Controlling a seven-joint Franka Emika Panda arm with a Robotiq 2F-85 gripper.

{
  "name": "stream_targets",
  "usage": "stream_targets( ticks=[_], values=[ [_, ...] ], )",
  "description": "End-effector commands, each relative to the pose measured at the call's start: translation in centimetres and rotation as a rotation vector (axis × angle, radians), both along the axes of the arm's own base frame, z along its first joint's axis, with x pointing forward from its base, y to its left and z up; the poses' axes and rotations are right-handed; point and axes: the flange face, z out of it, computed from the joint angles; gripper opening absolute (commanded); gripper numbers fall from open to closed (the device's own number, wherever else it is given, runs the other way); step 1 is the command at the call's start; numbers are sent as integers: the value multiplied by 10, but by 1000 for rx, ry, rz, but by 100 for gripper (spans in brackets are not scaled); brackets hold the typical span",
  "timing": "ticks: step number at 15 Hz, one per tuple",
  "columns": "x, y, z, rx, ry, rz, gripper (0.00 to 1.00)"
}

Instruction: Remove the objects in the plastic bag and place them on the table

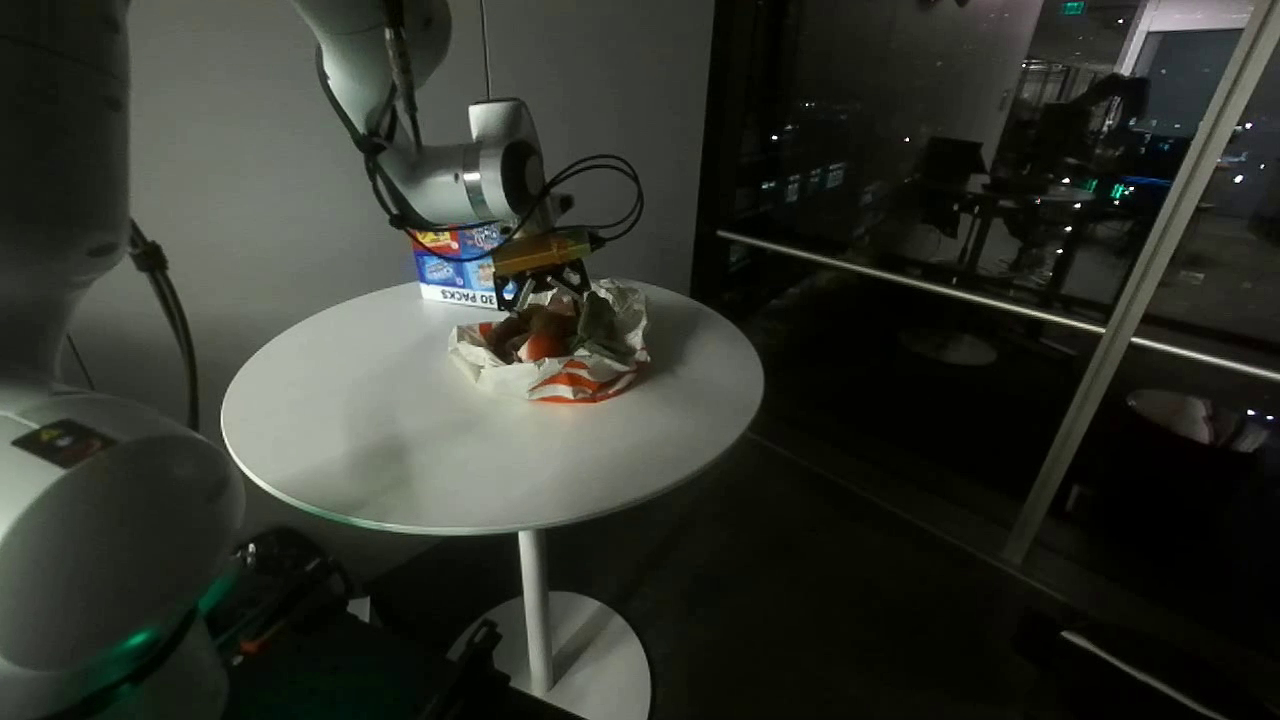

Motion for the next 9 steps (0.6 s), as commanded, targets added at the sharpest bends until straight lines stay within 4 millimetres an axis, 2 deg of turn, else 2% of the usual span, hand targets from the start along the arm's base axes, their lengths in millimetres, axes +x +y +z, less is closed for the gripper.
stream_targets(
  ticks=[1, 4, 9],
  values=[
    [24, -18, -4, -19, 32, -103, 100],
    [28, -27, -9, -13, 99, -134, 100],
    [14, -31, -8, 65, 339, -191, 100]
  ],
)
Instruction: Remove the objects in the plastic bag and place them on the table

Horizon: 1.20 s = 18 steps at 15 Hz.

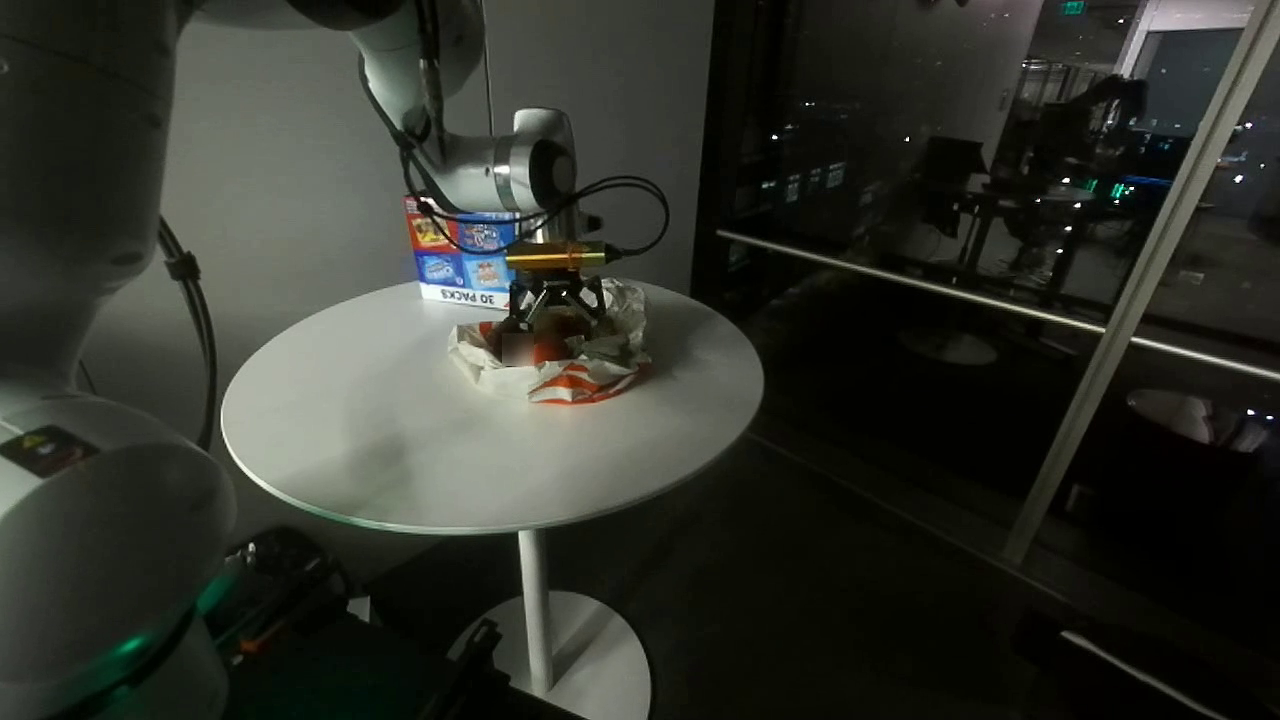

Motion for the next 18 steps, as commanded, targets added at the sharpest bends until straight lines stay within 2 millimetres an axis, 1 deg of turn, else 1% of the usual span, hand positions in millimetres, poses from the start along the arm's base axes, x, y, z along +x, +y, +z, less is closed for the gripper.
stream_targets(
  ticks=[1, 3, 5, 8, 11, 12, 13, 14, 15, 17, 18],
  values=[
    [-1, 0, 9, 76, 125, -22, 100],
    [-2, -4, 6, 85, 152, -22, 100],
    [-1, -7, -2, 64, 107, 17, 100],
    [3, -7, -18, -15, 28, 90, 100],
    [1, -4, -32, -15, 11, 110, 100],
    [-1, -4, -34, -1, 29, 101, 75],
    [-2, -3, -36, 8, 33, 106, 73],
    [-3, -2, -36, 7, 33, 103, 66],
    [-4, -1, -34, 11, 28, 108, 56],
    [-6, 0, -31, 9, 20, 111, 45],
    [-7, -1, -30, 4, 10, 113, 34]
  ],
)
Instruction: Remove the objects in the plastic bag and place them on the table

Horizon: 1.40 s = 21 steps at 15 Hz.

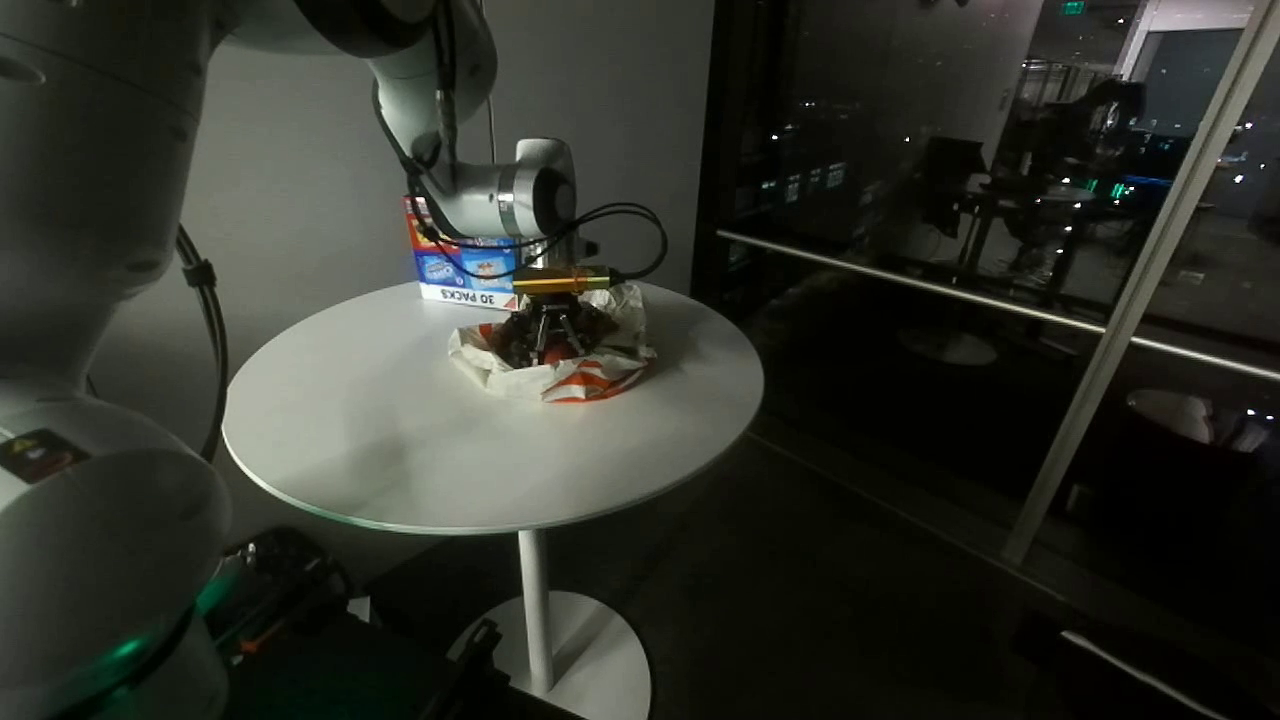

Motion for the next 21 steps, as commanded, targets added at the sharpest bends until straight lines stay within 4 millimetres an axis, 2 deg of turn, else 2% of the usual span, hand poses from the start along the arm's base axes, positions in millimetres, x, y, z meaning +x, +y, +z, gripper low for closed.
stream_targets(
  ticks=[1, 3, 5, 6, 7, 8, 12, 15, 18, 21],
  values=[
    [-4, -2, 9, 14, -43, 14, 29],
    [-6, -5, 12, 23, -58, 7, 14],
    [-10, -8, 19, 28, -79, 5, 9],
    [-15, -4, 30, 37, -102, 16, 9],
    [-20, 0, 38, 47, -122, 28, 12],
    [-27, 7, 51, 63, -155, 55, 9],
    [-64, 48, 102, 125, -278, 194, 11],
    [-98, 86, 125, 207, -311, 322, 11],
    [-137, 124, 123, 304, -282, 459, 11],
    [-166, 155, 100, 390, -250, 605, 11]
  ],
)
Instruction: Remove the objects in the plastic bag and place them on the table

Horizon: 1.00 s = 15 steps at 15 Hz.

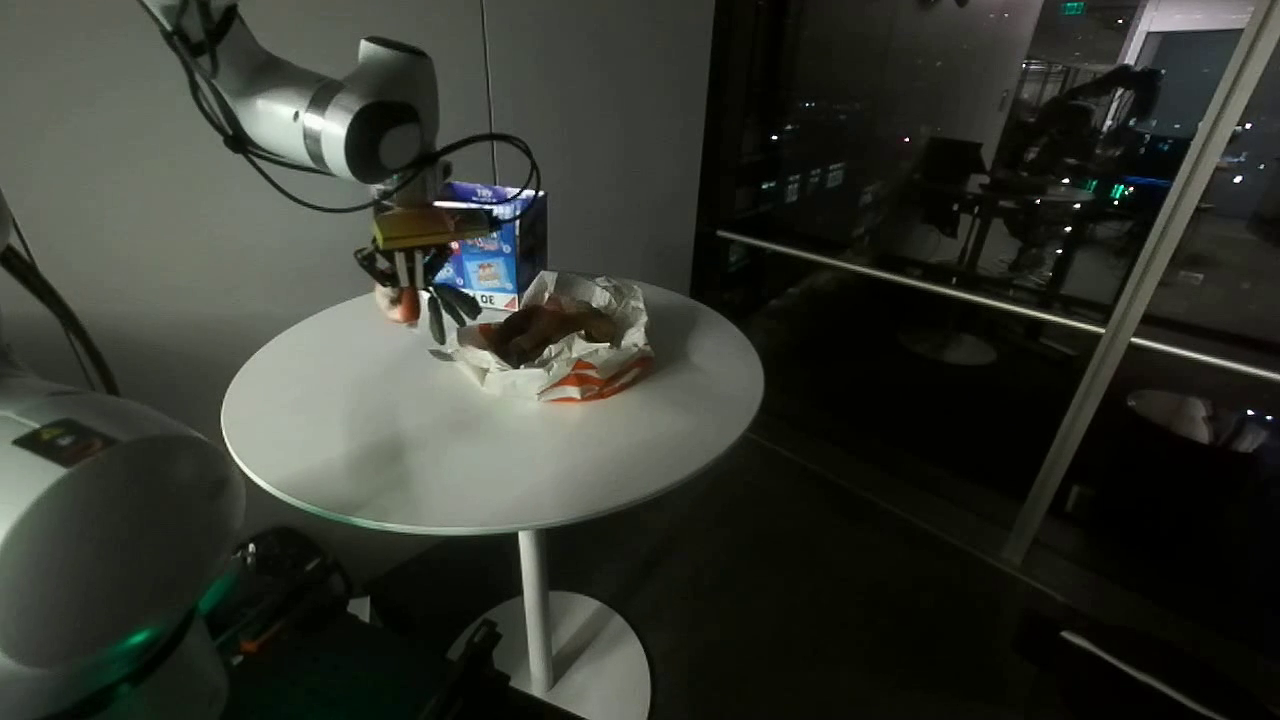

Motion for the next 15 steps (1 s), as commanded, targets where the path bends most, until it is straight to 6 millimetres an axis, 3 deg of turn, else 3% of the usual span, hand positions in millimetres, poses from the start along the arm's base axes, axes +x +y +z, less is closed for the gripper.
stream_targets(
  ticks=[1, 5, 6, 8, 10, 12, 15],
  values=[
    [-35, 25, -24, 55, -12, 173, 11],
    [-55, 39, -63, 57, 20, 283, 12],
    [-57, 40, -70, 49, 29, 296, 38],
    [-59, 37, -79, 38, 55, 312, 45],
    [-59, 35, -82, 28, 81, 308, 61],
    [-55, 33, -78, -16, 50, 324, 76],
    [-41, 31, -56, -54, -19, 305, 98]
  ],
)
